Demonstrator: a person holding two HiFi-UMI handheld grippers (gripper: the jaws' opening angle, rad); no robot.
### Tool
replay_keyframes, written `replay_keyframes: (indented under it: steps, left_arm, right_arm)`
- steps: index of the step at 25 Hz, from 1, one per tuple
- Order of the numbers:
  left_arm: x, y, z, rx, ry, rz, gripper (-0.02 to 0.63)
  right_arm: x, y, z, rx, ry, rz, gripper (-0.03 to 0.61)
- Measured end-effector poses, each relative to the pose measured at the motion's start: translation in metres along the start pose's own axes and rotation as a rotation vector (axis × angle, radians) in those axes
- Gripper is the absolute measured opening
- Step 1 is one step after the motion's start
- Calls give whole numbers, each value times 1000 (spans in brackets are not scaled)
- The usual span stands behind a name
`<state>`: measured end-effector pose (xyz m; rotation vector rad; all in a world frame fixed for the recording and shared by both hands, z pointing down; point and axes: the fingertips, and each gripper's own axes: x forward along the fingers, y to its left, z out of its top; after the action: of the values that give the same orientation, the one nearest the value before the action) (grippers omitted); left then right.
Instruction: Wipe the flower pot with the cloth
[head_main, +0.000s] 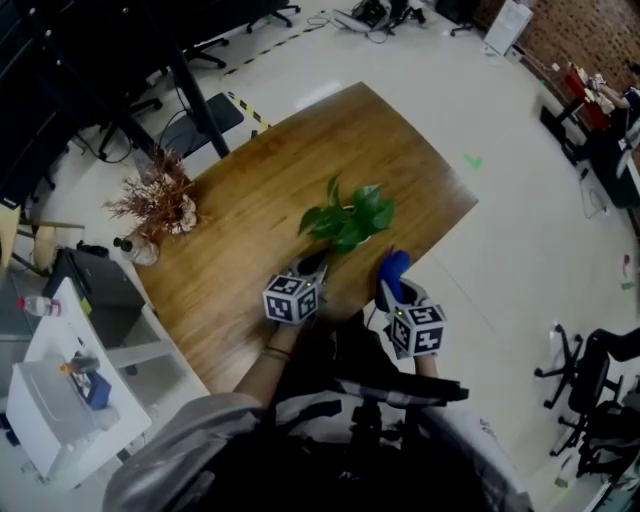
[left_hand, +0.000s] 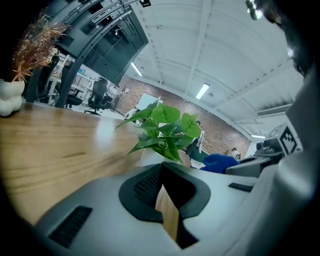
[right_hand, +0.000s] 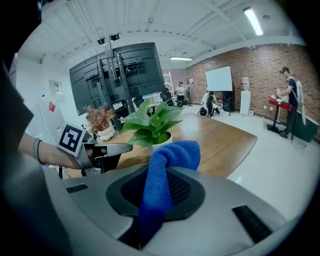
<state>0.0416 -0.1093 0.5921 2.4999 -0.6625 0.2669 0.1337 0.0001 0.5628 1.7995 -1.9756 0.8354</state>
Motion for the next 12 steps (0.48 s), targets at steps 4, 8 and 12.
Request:
replay_keyframes:
  steps: [4,8,12]
  left_arm:
    - [8,7,1,-23,-10,37,6]
    - [14,11,2,-52,-19,73,6]
    - [16,20,7,-68,-34,118,6]
  right_arm:
    - [21,-17,16,-104,24,16,57]
    - [39,-32,28,-261,68,39,57]
    - [58,-36,39,-427,97,99,57]
